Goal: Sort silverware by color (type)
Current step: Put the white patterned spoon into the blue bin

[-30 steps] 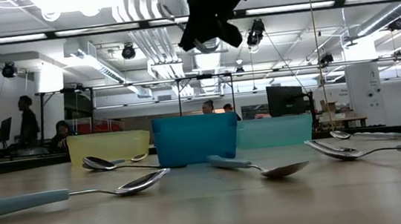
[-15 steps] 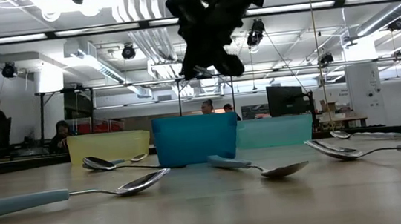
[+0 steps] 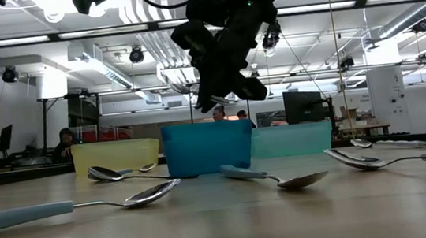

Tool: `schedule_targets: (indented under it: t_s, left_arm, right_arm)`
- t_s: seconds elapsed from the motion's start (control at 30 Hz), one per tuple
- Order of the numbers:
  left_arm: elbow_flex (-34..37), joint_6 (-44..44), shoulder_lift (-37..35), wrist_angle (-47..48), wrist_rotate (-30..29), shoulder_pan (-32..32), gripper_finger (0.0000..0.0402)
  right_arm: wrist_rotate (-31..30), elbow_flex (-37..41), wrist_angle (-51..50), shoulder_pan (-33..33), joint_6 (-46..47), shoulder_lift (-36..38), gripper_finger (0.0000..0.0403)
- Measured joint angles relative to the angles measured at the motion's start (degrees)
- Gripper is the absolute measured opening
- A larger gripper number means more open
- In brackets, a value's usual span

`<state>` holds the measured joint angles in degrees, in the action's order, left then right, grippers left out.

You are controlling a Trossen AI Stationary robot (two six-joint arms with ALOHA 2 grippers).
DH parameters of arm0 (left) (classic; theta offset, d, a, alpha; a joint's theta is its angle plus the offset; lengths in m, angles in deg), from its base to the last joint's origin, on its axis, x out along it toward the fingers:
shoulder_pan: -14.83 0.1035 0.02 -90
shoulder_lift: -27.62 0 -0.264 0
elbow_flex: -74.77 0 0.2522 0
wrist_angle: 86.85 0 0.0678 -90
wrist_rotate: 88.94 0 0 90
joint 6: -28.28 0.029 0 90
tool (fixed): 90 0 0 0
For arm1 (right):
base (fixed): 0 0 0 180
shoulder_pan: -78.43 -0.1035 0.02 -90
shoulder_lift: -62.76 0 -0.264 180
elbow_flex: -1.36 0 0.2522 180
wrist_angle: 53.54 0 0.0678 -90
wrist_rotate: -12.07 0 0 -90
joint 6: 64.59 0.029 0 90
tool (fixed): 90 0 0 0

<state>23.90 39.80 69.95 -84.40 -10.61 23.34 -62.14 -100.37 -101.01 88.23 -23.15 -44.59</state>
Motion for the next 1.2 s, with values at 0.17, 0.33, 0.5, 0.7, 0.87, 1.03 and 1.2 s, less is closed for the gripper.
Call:
schedule_targets:
  t_s: [0.17,0.33,0.5,0.7,0.87,1.03,1.2]
  left_arm:
    - [-0.30,0.73,-0.09,-0.35,0.00,0.00,0.0187]
    - [-0.58,1.94,-0.11,0.13,0.00,0.00,0.0187]
    - [-0.09,3.05,-0.11,0.31,0.00,0.00,0.0187]
    - [0.02,3.79,-0.07,0.29,0.01,0.00,0.0187]
    - [0.03,3.87,-0.07,0.29,0.00,0.00,0.0187]
    - [0.03,3.87,-0.06,0.29,0.02,0.00,0.0187]
    - [0.03,3.87,-0.05,0.28,0.02,0.00,0.0187]
  right_arm:
    - [0.20,-0.02,-0.06,-0.01,1.60,-0.59,0.0018]
    - [0.24,-0.02,-0.18,-0.01,2.99,-1.73,0.0018]
    - [0.29,-0.02,0.03,-0.01,3.74,-3.17,0.0018]
    - [0.30,-0.02,-0.15,-0.01,4.12,-4.22,0.0018]
    - [0.53,-0.02,-0.18,-0.01,4.65,-4.22,0.0018]
    - [0.52,-0.02,-0.12,-0.10,5.17,-4.36,0.0018]
    - [0.12,-0.02,-0.14,-0.31,5.19,-4.96,0.0018]
